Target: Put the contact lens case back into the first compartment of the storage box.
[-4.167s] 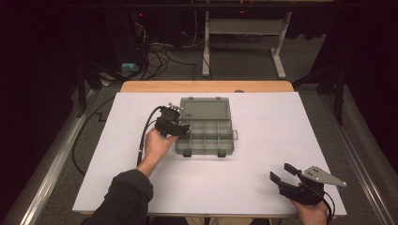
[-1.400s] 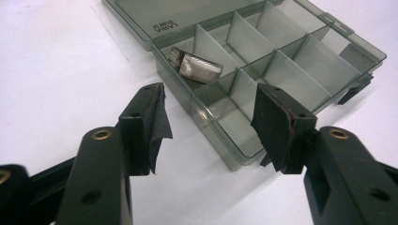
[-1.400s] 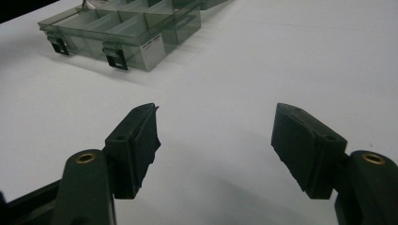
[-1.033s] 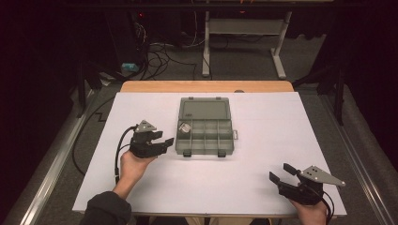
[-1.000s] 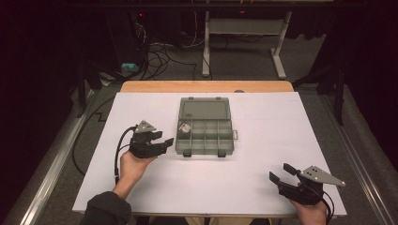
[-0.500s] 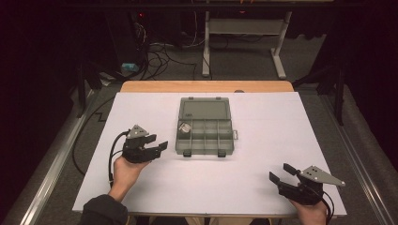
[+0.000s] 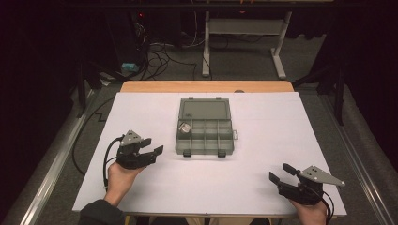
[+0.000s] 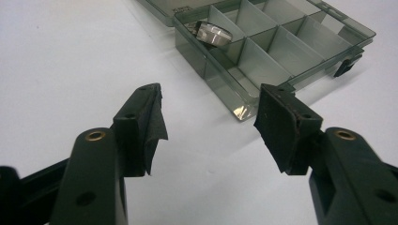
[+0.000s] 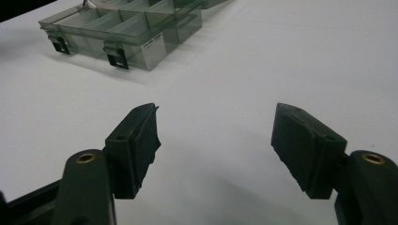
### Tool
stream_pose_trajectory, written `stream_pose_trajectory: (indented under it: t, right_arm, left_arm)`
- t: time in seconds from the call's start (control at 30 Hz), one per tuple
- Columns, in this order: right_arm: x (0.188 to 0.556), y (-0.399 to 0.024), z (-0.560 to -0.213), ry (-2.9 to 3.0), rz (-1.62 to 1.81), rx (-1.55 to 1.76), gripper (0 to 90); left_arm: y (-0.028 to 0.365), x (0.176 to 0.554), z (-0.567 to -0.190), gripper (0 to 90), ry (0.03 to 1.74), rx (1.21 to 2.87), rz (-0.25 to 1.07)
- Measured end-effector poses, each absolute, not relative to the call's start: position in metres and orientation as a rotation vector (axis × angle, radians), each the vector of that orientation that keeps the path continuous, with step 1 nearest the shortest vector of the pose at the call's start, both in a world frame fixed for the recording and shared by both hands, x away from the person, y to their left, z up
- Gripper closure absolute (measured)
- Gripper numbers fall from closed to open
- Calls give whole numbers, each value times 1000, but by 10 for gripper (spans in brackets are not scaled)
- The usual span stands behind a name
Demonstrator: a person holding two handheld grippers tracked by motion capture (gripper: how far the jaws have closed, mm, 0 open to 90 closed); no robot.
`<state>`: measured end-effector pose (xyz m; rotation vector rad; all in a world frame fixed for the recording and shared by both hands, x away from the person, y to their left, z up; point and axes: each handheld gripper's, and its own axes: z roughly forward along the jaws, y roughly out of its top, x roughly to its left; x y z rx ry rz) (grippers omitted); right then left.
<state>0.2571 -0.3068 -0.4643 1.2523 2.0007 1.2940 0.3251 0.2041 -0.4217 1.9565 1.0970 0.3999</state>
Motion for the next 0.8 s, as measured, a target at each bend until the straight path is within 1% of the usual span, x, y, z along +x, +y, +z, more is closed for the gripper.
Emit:
stream_pose_trajectory:
  t: [0.8]
  right_arm:
    - [257,-307,-464,2000,1292,1253,323]
  left_arm:
    - [234,293,-439,393,1150,1886,410]
